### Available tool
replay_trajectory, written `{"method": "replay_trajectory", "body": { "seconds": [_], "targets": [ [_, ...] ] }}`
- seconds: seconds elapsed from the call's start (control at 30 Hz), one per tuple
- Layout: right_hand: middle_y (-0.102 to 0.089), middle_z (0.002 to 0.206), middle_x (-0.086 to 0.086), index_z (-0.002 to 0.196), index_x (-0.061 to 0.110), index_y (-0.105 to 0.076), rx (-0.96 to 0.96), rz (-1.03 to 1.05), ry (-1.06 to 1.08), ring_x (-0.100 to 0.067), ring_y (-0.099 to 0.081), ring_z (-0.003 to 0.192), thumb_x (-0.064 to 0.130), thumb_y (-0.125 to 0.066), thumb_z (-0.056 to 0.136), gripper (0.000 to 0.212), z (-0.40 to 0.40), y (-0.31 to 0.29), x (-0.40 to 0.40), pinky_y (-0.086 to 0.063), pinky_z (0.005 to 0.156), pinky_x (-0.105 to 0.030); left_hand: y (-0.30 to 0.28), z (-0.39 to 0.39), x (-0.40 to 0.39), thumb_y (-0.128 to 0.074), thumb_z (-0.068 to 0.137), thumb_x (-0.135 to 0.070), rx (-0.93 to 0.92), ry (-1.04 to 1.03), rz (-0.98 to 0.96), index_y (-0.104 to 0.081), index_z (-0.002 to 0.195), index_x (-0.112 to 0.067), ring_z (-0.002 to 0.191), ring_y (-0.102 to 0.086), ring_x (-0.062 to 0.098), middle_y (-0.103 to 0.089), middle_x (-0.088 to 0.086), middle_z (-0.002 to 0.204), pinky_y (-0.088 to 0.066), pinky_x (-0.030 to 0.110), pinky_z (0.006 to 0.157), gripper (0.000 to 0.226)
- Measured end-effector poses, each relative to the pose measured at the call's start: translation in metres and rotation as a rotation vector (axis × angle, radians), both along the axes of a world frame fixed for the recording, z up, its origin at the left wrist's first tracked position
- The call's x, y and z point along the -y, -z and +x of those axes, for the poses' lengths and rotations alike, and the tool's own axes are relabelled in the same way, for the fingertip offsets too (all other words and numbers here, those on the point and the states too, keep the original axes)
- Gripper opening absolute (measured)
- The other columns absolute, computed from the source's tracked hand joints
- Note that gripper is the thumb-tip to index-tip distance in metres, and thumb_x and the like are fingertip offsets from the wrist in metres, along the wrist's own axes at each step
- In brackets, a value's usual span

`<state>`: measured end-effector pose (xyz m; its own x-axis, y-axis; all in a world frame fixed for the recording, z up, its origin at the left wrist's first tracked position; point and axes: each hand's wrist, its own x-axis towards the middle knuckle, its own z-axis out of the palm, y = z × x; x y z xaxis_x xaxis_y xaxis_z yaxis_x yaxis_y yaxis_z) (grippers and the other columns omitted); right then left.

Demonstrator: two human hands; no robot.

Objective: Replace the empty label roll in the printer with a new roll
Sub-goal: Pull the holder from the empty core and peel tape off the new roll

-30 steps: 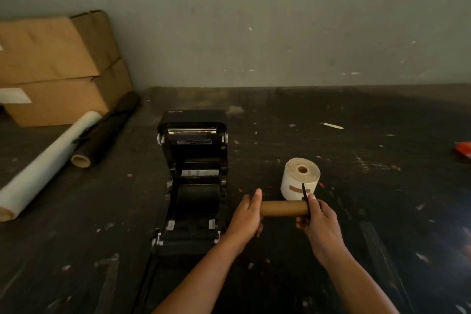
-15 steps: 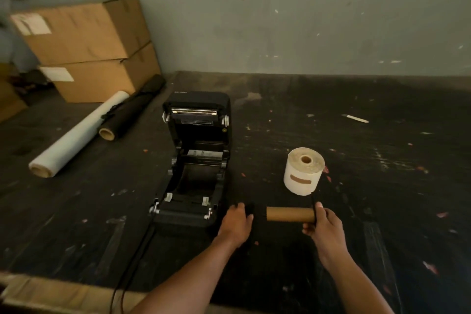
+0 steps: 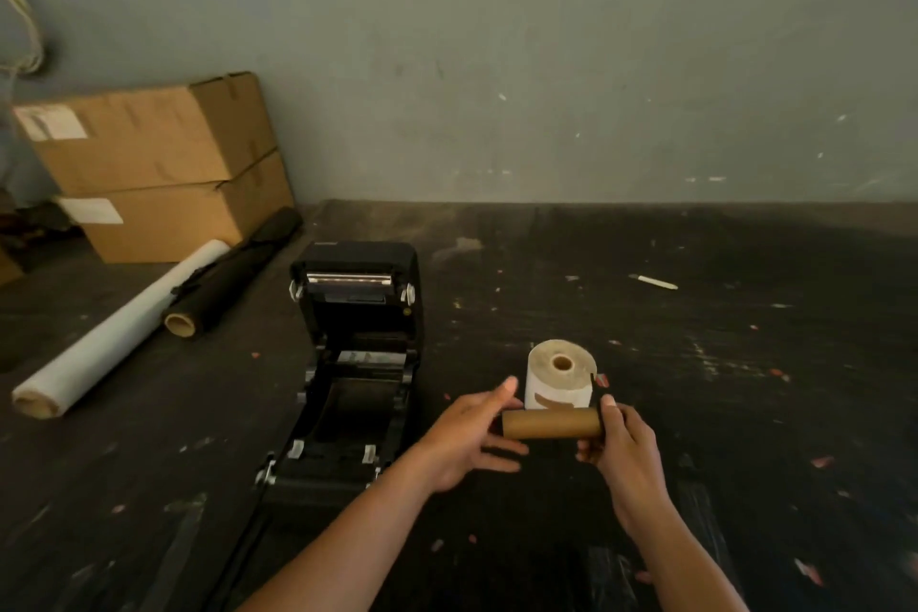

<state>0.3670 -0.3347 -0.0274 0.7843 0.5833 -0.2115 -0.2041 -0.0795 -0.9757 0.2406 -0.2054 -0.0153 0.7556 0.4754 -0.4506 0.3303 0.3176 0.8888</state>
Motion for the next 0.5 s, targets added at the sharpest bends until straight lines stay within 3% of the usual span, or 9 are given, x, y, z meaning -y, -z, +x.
{"method": "replay_trajectory", "body": {
  "seconds": [0.13,0.23,0.37,0.5],
  "targets": [
    [-0.060,0.082,-0.012,0.094,0.015,-0.057,0.019,0.024,-0.030,-0.020,-0.057,0.067,0.030,-0.039,0.099,0.024,0.002,-0.006,-0.005,-0.052,0.075,-0.044,-0.009,0.000,0.003,-0.066,0.088,-0.028,0.006,0.076,0.214,-0.063,0.114,-0.017,0.083,-0.063,0.013,-0.063,0.006,0.107,-0.054,0.028,0.078,0.029],
    [-0.059,0.091,-0.014,0.102,0.012,-0.056,-0.037,0.052,-0.018,-0.020,-0.057,0.072,0.028,-0.038,0.100,0.024,0.008,-0.004,-0.002,-0.053,0.067,-0.037,-0.005,-0.006,0.001,-0.068,0.086,-0.027,0.027,0.035,0.227,-0.066,0.113,-0.017,0.082,-0.061,0.013,-0.064,0.004,0.104,-0.053,0.028,0.078,0.029],
    [-0.059,0.094,-0.014,0.102,0.011,-0.057,-0.135,0.054,0.048,-0.019,-0.057,0.075,0.027,-0.039,0.100,0.024,0.027,0.004,0.014,-0.052,0.070,-0.035,0.005,-0.024,-0.006,-0.069,0.084,-0.032,-0.033,-0.030,0.278,-0.067,0.111,-0.022,0.087,-0.059,0.014,-0.064,0.003,0.105,-0.048,0.028,0.078,0.029],
    [-0.060,0.094,-0.013,0.105,0.010,-0.056,-0.154,-0.059,0.173,-0.020,-0.059,0.077,0.028,-0.041,0.099,0.025,0.046,0.021,0.033,-0.051,0.074,-0.036,0.028,-0.041,-0.013,-0.069,0.085,-0.028,-0.080,-0.198,0.164,-0.068,0.107,-0.018,0.089,-0.056,0.019,-0.064,0.007,0.105,-0.047,0.030,0.079,0.024]
  ]
}}
